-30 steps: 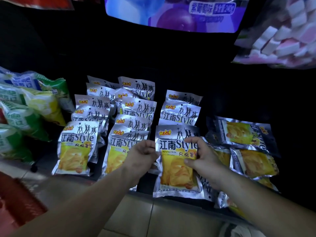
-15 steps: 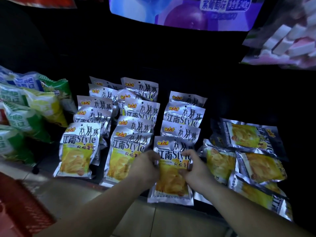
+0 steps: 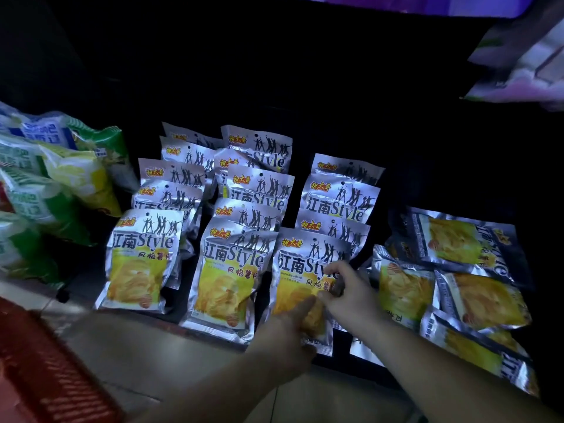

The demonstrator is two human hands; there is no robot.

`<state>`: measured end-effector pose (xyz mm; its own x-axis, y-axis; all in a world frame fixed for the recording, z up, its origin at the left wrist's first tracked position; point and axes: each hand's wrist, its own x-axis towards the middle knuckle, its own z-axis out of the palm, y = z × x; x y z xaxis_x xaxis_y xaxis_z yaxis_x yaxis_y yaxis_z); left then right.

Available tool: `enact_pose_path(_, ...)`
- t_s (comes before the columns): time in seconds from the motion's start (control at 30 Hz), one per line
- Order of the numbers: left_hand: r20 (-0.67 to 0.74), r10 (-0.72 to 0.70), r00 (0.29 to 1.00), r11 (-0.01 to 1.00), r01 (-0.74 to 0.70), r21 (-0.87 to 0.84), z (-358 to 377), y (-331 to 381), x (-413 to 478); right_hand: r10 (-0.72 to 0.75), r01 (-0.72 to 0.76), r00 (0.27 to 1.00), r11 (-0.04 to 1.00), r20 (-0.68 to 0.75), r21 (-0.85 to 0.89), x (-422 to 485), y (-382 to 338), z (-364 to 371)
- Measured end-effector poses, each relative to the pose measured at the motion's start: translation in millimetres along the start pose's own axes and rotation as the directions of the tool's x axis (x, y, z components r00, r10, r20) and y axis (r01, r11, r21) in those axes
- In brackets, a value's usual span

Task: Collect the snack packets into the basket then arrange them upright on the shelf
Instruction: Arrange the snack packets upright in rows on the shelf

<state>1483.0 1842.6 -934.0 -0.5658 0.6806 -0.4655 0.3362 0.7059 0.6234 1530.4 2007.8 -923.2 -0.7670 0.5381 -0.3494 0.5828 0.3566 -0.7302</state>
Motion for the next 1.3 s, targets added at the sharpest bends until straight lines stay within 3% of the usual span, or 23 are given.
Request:
enact_pose_path(0.1, -0.109, 0.018, 0.994, 0.999, -0.014, 0.041, -2, -2, 3, -0.005, 0.004, 0.996, 1.000, -0.090, -0.018, 0, -2, 1)
enact_pose_path(0.2, -0.198, 0.038, 0.979, 0.994, -0.017, 0.109, -7, -3, 3, 0.036, -0.036, 0.998, 0.999, -0.061, -0.008, 3, -5, 2)
enact_pose_path(0.5, -0.159, 0.044, 0.986, 0.994, -0.027, 0.104, 0, -12, 17, 0.032, -0.035, 0.999, 0.980, 0.017, 0.196, 14, -2, -12)
enact_pose_path(0.7, -0.177, 0.076, 0.981, 0.982, -0.043, 0.182, 1, -10, 19, -0.004, 0.001, 0.998, 0.998, -0.057, -0.063, 12, 7, -27)
enact_pose_path(0.87, -0.215, 0.107, 0.971, 0.989, -0.082, 0.120, -3, -6, 13, -0.049, 0.037, 0.997, 0.978, -0.052, -0.203, 2, -2, -34)
enact_pose_path(1.03, -0.273, 0.135, 0.952, 0.991, -0.127, 0.048, -11, 18, 9, 0.046, -0.022, 0.989, 0.985, 0.138, -0.169, -26, -21, -59)
enact_pose_path(1.1, -0.266, 0.164, 0.950, 0.984, -0.175, -0.018, -9, 36, 7, 0.068, -0.014, 0.974, 0.970, 0.215, -0.242, -45, -27, -81)
enact_pose_path(1.3, -0.030, 0.150, 0.988, 0.987, -0.151, -0.046, 25, 79, 3, 0.180, -0.130, 0.979, 0.909, 0.092, -0.397, -90, 6, -143)
